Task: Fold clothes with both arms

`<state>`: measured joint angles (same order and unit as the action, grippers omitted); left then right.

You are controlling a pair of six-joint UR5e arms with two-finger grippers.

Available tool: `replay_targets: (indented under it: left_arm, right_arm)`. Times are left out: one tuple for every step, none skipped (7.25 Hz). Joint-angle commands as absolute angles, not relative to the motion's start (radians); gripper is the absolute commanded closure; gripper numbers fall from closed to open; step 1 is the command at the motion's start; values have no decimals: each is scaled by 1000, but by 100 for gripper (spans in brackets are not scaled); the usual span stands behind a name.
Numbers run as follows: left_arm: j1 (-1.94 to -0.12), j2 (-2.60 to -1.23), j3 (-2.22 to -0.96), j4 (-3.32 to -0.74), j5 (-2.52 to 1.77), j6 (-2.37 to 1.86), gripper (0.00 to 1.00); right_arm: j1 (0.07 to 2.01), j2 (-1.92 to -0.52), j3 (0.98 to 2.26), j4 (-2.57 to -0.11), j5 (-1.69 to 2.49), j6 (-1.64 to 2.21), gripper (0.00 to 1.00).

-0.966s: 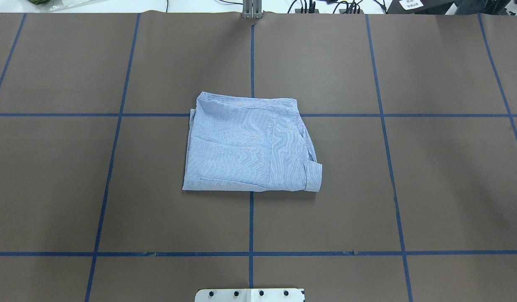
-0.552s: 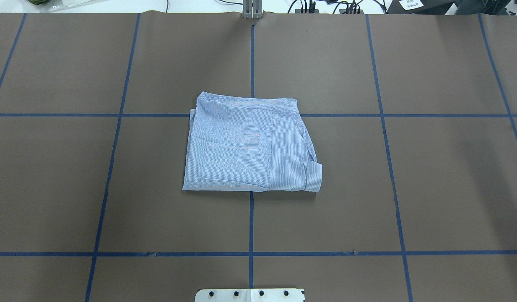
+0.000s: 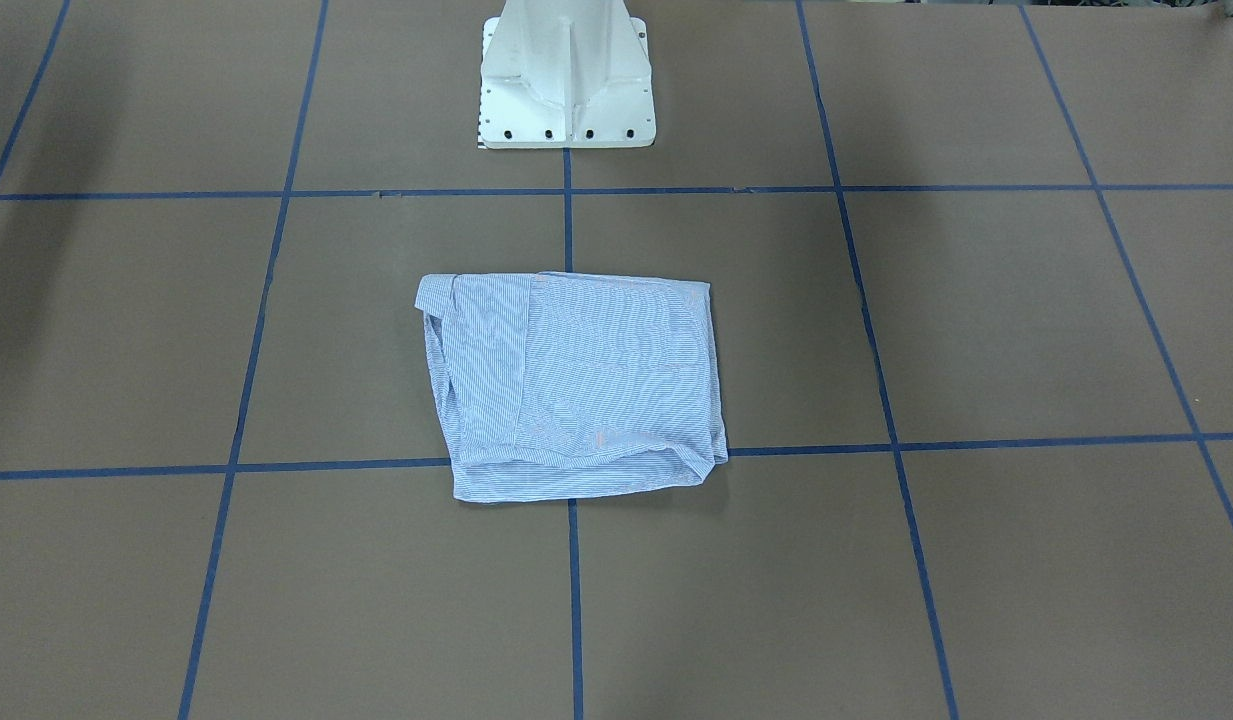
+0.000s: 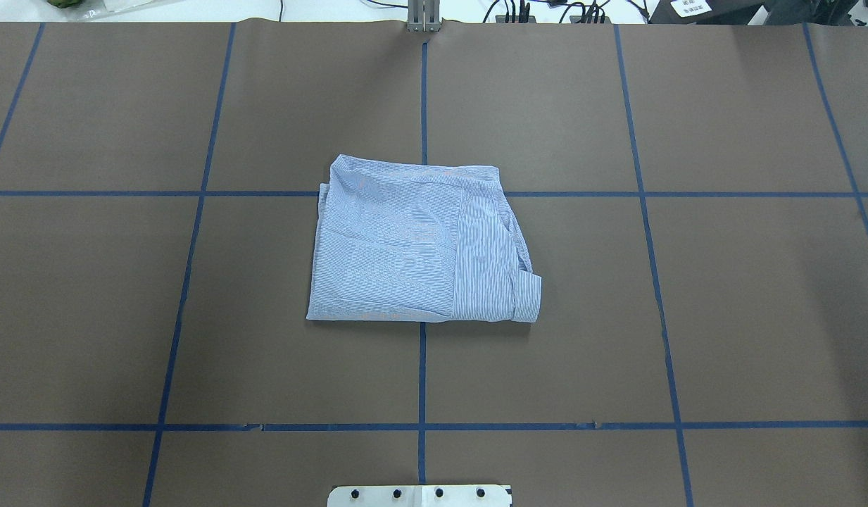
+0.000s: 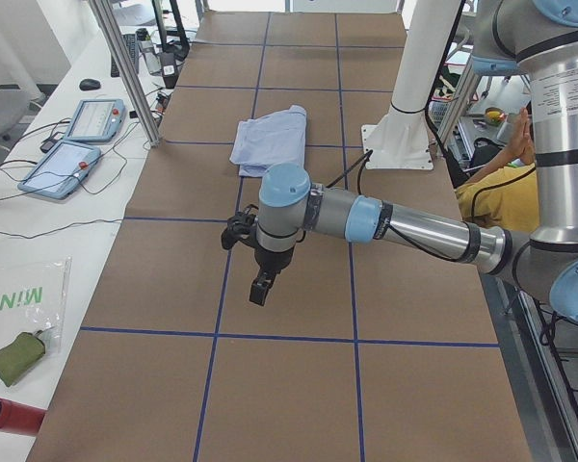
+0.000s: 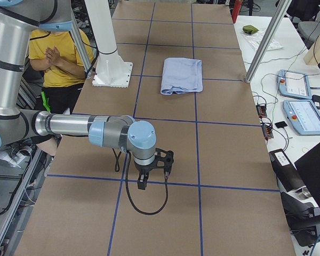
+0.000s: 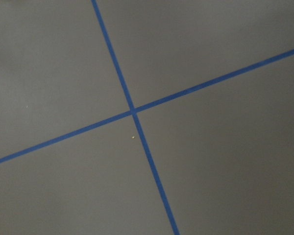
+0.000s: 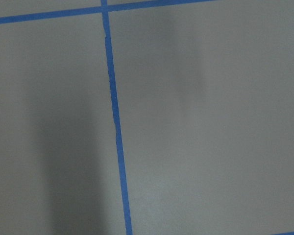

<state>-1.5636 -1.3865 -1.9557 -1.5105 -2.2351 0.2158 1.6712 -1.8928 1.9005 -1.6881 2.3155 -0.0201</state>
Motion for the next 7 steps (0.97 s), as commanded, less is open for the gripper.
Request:
replay_targets:
  left_arm:
    - [-1577, -1372, -1870, -1456, -2241, 253, 0]
    - [-1577, -1385, -1859, -1463, -2243, 249, 0]
    - [-1577, -1394, -1868, -1469, -2243, 242, 0]
    - [-1577, -1413, -1865, -1468, -2237, 239, 0]
    - [-1577, -1414, -1835, -1471, -2241, 239, 0]
    - [-1575, -1425, -1830, -1470, -2253, 212, 0]
    - [-1577, -1414, -1830, -1470, -2325, 187, 0]
  right_arm:
    - [1674, -1901, 1868, -1687, 2322, -20, 0]
    - [1672, -1901, 1862, -1687, 2324, -18, 0]
    - [1672, -1901, 1867, -1687, 2324, -18, 0]
    - [1674, -1893, 1868, -1687, 2324, -18, 0]
    - [1672, -1890, 1865, -1687, 2322, -18, 0]
    - [1672, -1890, 1865, -1687, 2322, -18, 0]
    - [1672, -1890, 1865, -1686, 2321, -20, 0]
